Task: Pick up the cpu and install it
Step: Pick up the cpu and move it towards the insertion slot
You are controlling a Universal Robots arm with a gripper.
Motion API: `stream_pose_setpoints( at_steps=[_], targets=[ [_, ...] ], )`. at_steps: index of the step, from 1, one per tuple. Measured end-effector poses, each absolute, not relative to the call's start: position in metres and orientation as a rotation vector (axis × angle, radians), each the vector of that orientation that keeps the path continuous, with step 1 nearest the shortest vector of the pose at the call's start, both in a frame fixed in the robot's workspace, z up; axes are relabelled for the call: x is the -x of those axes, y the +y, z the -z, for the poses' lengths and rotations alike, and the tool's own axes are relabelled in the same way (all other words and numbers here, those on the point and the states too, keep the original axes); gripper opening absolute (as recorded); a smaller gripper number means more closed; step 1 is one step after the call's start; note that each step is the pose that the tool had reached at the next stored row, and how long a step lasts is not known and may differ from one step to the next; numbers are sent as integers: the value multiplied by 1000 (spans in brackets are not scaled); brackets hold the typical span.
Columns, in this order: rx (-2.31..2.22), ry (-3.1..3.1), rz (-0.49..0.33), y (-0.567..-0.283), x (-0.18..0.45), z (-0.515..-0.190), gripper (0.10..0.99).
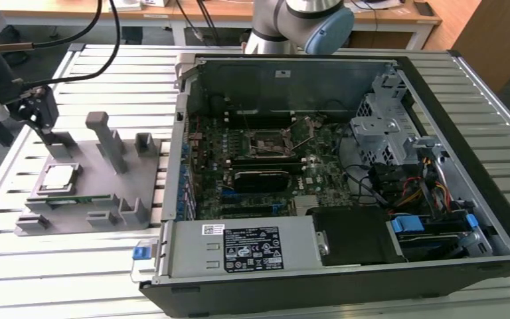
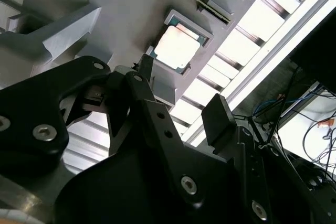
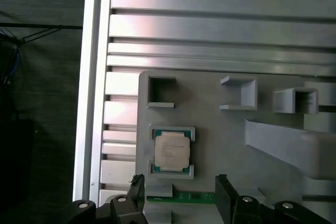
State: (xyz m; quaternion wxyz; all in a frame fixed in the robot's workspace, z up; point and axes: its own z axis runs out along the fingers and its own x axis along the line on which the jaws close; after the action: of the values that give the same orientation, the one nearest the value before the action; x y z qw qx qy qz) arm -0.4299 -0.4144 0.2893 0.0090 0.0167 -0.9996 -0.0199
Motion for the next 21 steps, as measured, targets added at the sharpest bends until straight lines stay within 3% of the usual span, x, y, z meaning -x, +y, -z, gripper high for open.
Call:
stream_pose_setpoints(
  at_steps=[21],
  targets=[
    [-55,-3123,65,-414,435,-267,647]
  ],
)
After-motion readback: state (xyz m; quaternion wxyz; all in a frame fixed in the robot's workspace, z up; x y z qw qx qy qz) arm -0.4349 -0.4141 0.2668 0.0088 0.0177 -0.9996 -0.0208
